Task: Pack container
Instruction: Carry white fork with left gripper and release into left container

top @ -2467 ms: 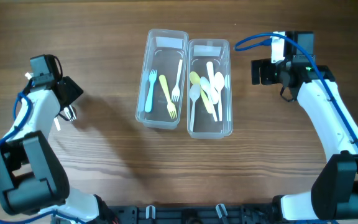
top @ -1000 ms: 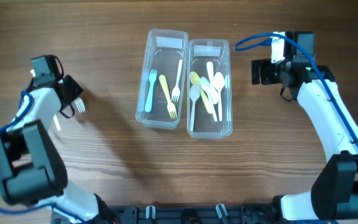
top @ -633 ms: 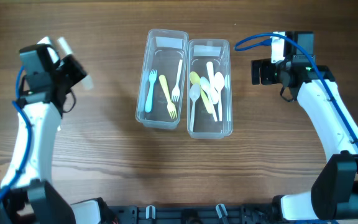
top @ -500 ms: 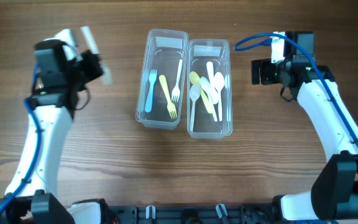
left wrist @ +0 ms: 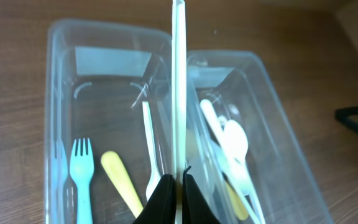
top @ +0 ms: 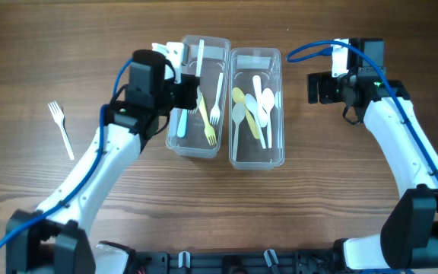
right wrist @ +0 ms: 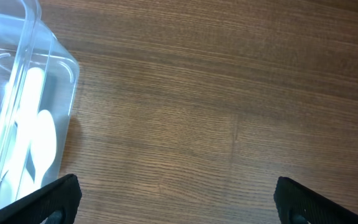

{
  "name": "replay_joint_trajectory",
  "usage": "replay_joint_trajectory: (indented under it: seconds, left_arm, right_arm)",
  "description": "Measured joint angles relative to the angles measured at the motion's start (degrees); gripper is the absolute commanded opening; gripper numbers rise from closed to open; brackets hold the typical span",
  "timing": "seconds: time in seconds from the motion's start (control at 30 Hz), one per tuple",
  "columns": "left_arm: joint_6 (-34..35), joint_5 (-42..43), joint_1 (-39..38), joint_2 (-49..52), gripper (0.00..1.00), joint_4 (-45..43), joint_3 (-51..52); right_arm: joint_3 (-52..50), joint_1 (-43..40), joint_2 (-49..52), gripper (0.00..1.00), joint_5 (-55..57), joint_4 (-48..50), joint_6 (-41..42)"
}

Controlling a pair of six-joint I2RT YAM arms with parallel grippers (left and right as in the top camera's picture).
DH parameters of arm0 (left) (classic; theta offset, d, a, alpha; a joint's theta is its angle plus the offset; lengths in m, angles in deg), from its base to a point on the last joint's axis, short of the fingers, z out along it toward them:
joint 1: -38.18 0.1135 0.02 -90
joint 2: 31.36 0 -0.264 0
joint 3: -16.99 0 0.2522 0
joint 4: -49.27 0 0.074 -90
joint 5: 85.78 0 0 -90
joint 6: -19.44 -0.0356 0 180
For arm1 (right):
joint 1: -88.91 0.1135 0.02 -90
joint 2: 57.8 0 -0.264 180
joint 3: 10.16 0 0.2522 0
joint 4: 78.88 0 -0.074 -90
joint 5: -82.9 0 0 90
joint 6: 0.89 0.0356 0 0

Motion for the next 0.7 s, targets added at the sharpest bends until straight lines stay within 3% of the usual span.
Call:
replay_joint_trajectory:
  seconds: [0.17, 0.2, 0.27, 0.3, 0.4, 0.7]
  left_arm:
    - [-0.2, -1.2, -0.2, 1.2, 0.04, -0.1, 0.0]
    - [-0.2, -1.2, -0.2, 1.2, 0.08, -0.2, 0.0]
    - [-0.4, -1.4, -0.2, 1.2, 0.52, -0.2, 0.0]
    - [-0.7, -1.5, -0.2, 1.2, 0.57, -0.2, 0.0]
    - [-0.7, -1.7, -0.2, 1.2, 0.62, -0.2, 0.0]
    - [-0.8, -2.1, 0.1, 1.1, 0.61, -0.8, 0.0]
  right_arm:
    - [0.0, 0.0, 0.0, 1.00, 0.0, 0.0, 0.0]
    - [0.0, 0.0, 0.0, 1.00, 0.0, 0.0, 0.0]
    - [0.0, 0.0, 0.0, 1.00, 0.0, 0.0, 0.0]
    - [0.0, 0.0, 0.0, 1.00, 0.0, 0.0, 0.0]
    - [0.0, 0.0, 0.0, 1.00, 0.0, 0.0, 0.0]
    - [0.0, 0.0, 0.0, 1.00, 0.0, 0.0, 0.0]
